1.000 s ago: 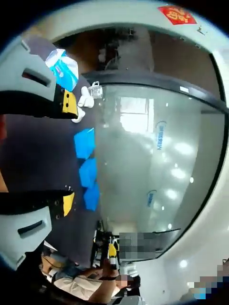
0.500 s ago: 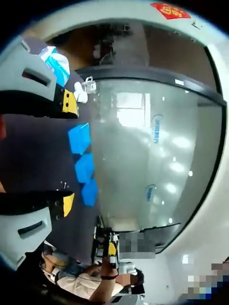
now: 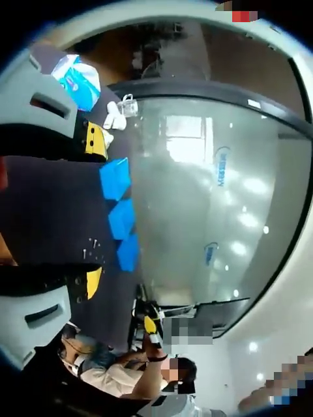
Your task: Sort the screws, nuts, and washers into the corresponding bins
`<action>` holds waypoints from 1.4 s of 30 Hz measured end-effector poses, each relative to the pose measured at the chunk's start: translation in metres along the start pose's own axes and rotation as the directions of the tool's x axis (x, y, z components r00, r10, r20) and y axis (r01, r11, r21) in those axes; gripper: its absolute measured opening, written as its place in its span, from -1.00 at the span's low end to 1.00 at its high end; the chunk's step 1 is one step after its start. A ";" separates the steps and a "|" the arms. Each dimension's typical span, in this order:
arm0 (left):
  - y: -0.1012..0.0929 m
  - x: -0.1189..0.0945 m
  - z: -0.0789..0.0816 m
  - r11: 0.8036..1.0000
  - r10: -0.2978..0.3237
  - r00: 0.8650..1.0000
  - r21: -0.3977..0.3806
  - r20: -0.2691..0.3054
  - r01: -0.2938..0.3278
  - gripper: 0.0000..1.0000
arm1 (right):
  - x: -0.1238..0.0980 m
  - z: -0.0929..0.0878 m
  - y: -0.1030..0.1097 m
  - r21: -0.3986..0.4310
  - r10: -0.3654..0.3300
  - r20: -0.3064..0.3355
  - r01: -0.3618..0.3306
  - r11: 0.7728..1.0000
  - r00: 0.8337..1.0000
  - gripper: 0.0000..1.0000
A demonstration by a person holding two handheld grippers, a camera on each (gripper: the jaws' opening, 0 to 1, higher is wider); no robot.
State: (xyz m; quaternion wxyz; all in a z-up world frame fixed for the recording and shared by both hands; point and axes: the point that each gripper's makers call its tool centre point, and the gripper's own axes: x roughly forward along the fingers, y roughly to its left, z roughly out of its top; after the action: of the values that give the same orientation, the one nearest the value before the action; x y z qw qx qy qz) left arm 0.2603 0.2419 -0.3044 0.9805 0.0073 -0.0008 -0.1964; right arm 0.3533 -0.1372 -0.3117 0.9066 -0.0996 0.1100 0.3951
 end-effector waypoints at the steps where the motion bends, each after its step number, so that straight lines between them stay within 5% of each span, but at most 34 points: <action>1: 0.001 0.000 0.000 1.000 -0.002 1.000 0.000 -0.001 0.002 0.17 | 0.004 -0.001 0.002 -0.008 0.022 -0.019 -0.022 1.000 1.000 0.07; 11: -0.005 0.005 0.004 0.999 -0.052 0.999 0.014 -0.008 0.053 0.17 | 0.021 -0.001 0.012 -0.090 0.136 -0.103 -0.145 0.985 0.985 0.04; 23: -0.024 0.006 -0.006 0.992 -0.123 0.991 0.031 -0.052 0.125 0.17 | 0.049 -0.010 0.039 -0.212 0.259 -0.263 -0.317 0.924 0.929 0.04; 32: -0.030 0.006 -0.010 0.986 -0.161 0.985 0.021 -0.064 0.163 0.17 | 0.080 -0.018 0.052 -0.263 0.318 -0.394 -0.438 0.860 0.862 0.00; 42: -0.030 0.003 -0.019 0.984 -0.174 0.981 0.016 -0.084 0.176 0.16 | 0.106 -0.039 0.067 -0.273 0.348 -0.558 -0.562 0.781 0.754 -0.10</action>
State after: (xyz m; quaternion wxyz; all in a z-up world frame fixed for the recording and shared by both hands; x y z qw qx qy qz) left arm 0.2519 0.2130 -0.3234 0.9585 0.0270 0.0380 -0.2814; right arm 0.3696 -0.0292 -0.3849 0.6782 -0.3577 0.2627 0.5857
